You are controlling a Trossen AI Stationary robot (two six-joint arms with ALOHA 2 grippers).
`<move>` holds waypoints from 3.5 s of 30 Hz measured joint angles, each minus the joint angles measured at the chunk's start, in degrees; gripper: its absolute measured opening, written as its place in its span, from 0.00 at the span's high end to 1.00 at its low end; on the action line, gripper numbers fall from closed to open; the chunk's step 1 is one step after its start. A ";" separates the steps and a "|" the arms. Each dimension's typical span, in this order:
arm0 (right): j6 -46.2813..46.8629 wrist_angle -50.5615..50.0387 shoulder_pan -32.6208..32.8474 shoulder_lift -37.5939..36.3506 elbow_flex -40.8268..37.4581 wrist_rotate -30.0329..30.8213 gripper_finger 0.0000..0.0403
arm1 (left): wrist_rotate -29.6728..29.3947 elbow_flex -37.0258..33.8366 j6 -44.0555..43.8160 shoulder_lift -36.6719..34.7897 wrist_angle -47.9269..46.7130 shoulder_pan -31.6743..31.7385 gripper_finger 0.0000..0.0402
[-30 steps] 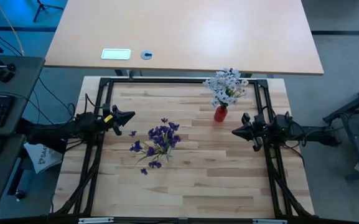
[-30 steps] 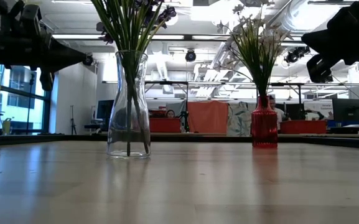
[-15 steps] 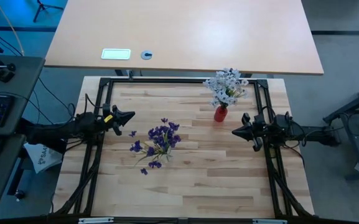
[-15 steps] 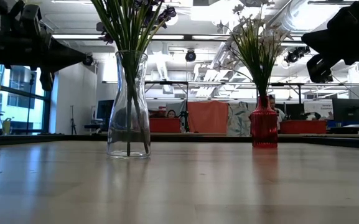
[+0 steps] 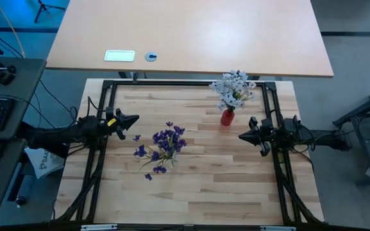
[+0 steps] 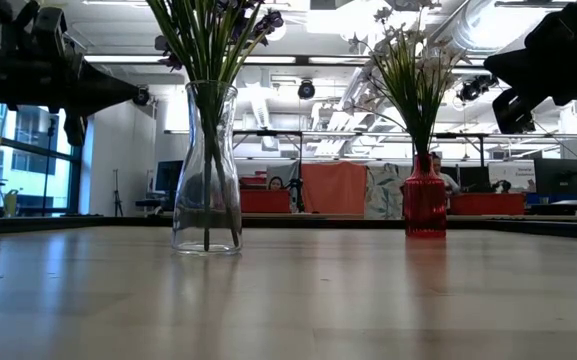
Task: Sort flowers into vase by color
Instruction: Return to Home Position
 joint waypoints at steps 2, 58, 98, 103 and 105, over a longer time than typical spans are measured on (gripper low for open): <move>-0.03 0.00 -0.01 0.00 -0.02 0.01 1.00 | 0.00 0.00 0.00 0.00 0.00 0.00 1.00; -15.00 0.00 -0.02 0.04 -0.04 0.01 1.00 | 0.00 0.04 0.00 0.54 -0.09 0.02 1.00; -14.99 -0.01 -0.02 0.04 -0.04 0.01 1.00 | -0.02 0.04 0.00 0.54 -0.09 0.00 1.00; -15.01 -0.01 -0.02 0.04 -0.04 0.01 1.00 | 0.00 0.04 0.00 0.54 -0.09 0.01 1.00; -15.01 0.00 -0.02 0.04 -0.04 0.01 1.00 | 0.00 0.04 0.00 0.54 -0.09 0.01 1.00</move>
